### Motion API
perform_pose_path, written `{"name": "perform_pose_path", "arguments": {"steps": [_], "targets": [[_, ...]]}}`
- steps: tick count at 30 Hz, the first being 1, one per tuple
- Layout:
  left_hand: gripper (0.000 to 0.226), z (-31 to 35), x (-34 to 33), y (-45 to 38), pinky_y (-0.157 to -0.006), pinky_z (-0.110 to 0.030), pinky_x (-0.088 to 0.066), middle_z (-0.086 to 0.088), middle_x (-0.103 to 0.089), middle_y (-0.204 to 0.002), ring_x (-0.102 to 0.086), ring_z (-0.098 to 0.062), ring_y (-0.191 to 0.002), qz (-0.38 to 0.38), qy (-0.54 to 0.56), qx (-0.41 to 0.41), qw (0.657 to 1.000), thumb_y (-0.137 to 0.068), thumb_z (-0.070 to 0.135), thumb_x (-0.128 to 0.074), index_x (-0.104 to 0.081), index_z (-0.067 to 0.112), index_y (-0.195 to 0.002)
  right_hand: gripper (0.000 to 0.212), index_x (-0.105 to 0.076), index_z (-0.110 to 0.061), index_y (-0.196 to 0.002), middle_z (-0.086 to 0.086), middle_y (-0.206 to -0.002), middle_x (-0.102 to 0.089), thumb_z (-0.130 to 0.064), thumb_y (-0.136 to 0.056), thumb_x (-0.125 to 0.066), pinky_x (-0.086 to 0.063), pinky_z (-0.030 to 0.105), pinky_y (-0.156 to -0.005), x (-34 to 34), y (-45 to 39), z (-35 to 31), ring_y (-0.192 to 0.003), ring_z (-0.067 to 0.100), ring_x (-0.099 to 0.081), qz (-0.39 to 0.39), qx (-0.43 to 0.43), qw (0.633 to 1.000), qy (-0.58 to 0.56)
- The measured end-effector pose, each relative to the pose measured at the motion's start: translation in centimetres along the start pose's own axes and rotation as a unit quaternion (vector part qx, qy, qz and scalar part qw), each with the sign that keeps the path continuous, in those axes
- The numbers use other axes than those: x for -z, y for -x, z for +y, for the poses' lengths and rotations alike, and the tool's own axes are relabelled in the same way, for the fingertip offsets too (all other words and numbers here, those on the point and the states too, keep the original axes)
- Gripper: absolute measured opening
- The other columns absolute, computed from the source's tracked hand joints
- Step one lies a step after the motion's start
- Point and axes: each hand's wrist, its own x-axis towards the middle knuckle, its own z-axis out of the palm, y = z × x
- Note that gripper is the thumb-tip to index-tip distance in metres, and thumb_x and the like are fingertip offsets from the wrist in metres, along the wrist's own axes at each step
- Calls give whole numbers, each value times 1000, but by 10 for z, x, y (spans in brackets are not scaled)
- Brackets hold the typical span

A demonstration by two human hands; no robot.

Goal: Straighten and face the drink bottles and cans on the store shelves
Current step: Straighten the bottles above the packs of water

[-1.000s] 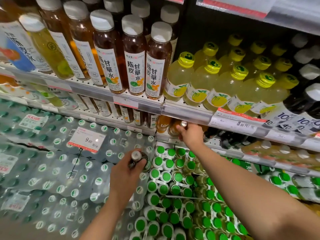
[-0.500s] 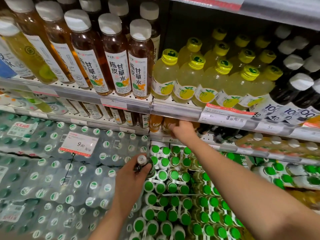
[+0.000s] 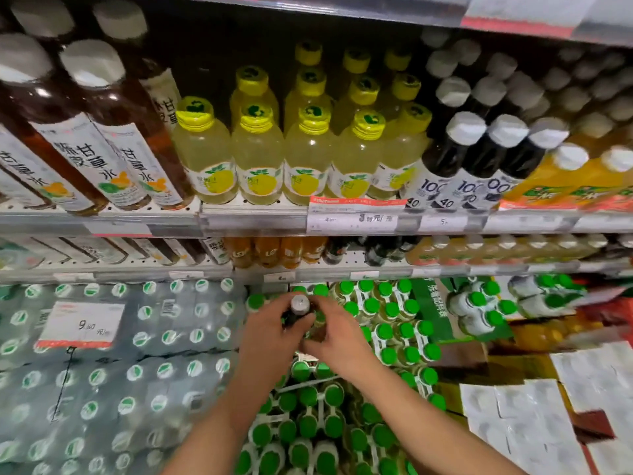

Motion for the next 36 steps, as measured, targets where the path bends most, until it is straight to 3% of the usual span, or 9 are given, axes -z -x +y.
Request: {"name": "perform_pose_path", "arguments": {"steps": [4, 6, 10, 13, 18, 22, 26, 29, 36], "targets": [[35, 25, -21, -4, -83, -32, -51, 15, -72, -102, -66, -11, -94, -48, -9, -41, 998, -84, 42, -70, -69, 36, -118, 66, -55, -31, -134, -4, -127, -61, -47, -72, -72, -54, 43, -87, 20, 2, 18, -110, 23, -64, 66, -7, 997, 43], [39, 34, -26, -10, -93, -32, -49, 11, -70, -116, -64, -14, -107, -68, -42, -72, 994, -86, 35, -74, -68, 32, -124, 58, -59, -30, -126, -4, -118, -64, -51, -73, -69, -55, 41, -81, 28, 3, 26, -101, 23, -66, 89, -5, 995, 54], [64, 38, -15, -29, -117, -40, -31, -2, -43, -156, -38, -27, -144, 29, -180, -181, 966, -85, 28, -78, -54, 23, -145, 42, -64, -24, -104, -4, -94, -71, -50, -73, -75, -53, 32, -68, 45, -6, 47, -85, 20, -68, 156, -31, 987, 16], [71, 35, 3, -42, -118, -56, -33, -10, -32, -163, -25, -33, -151, 104, -251, -255, 928, -86, 23, -74, -45, 14, -151, 48, -65, -22, -114, -1, -104, -75, -34, -72, -85, -55, 29, -77, 60, -25, 60, -95, 20, -70, 206, -70, 976, -16], [75, 22, 11, -45, -115, -59, -33, -5, -12, -169, -9, -26, -156, 80, -295, -256, 917, -90, 26, -61, -32, 15, -158, 57, -61, -21, -126, 4, -115, -73, -25, -76, -88, -54, 31, -86, 76, -67, 71, -103, 23, -69, 264, -116, 956, -57], [74, 20, 11, -47, -113, -60, -34, -3, -11, -170, -9, -25, -156, 68, -307, -247, 917, -88, 20, -69, -38, 12, -155, 51, -63, -14, -122, 6, -112, -74, -24, -79, -87, -36, 21, -72, 77, -93, 75, -102, 23, -67, 258, -135, 956, -27], [75, 21, 13, -47, -114, -60, -33, -1, -10, -170, -9, -24, -156, 56, -307, -236, 920, -84, 19, -74, -43, 12, -152, 53, -63, -11, -121, 8, -112, -74, -30, -78, -87, -52, 30, -82, 72, -111, 77, -103, 29, -69, 254, -147, 956, 1], [75, 20, 14, -48, -114, -60, -33, 0, -9, -170, -9, -24, -156, 49, -313, -233, 920, -83, 19, -74, -44, 12, -151, 55, -63, -7, -121, 12, -108, -74, -37, -81, -85, -51, 32, -78, 71, -120, 73, -101, 33, -69, 234, -173, 956, 33], [77, 15, 12, -48, -117, -59, -28, -3, -3, -170, -3, -26, -157, 44, -344, -240, 907, -79, 22, -78, -48, 12, -149, 57, -70, -11, -98, 12, -98, -73, -67, -85, -68, -46, 33, -64, 81, -134, 68, -91, 35, -69, 195, -221, 940, 170]]}}
